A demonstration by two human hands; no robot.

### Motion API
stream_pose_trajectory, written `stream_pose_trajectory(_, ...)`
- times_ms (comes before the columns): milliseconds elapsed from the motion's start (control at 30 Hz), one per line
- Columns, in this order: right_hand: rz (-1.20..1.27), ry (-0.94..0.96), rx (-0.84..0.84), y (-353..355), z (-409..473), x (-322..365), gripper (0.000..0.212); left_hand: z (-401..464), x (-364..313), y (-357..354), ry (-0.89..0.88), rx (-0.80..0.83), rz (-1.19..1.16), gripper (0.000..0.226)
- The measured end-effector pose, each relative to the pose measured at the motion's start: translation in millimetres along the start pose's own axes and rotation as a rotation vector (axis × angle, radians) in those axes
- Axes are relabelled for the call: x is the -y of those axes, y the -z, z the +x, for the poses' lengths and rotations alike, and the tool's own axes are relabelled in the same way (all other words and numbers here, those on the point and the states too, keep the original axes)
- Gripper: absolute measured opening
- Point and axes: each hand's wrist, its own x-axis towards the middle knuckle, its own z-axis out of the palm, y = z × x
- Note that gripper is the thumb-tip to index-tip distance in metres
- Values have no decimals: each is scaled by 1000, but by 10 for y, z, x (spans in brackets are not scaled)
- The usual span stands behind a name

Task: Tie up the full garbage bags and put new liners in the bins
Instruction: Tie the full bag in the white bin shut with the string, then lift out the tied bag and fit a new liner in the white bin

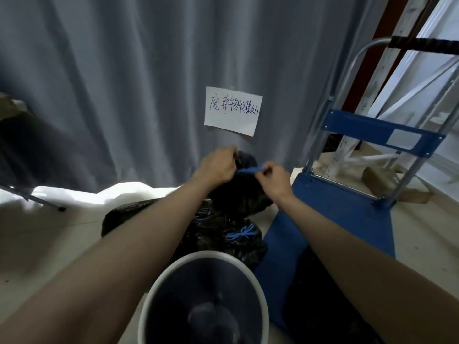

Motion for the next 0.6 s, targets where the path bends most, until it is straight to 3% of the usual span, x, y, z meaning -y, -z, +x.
stream_pose_trajectory(133,-201,-149,205,-333,-288,-668,24,-425,289,-835,5,229,235,29)
stream_pose_trajectory(233,-240,-169,338,-372,-404,-848,6,-553,328,-1097,19,299,295,30)
stream_pose_trajectory(600,-359,-11,330,174,-738,-882,27,-686,-226,-1007,-52,245,219,43)
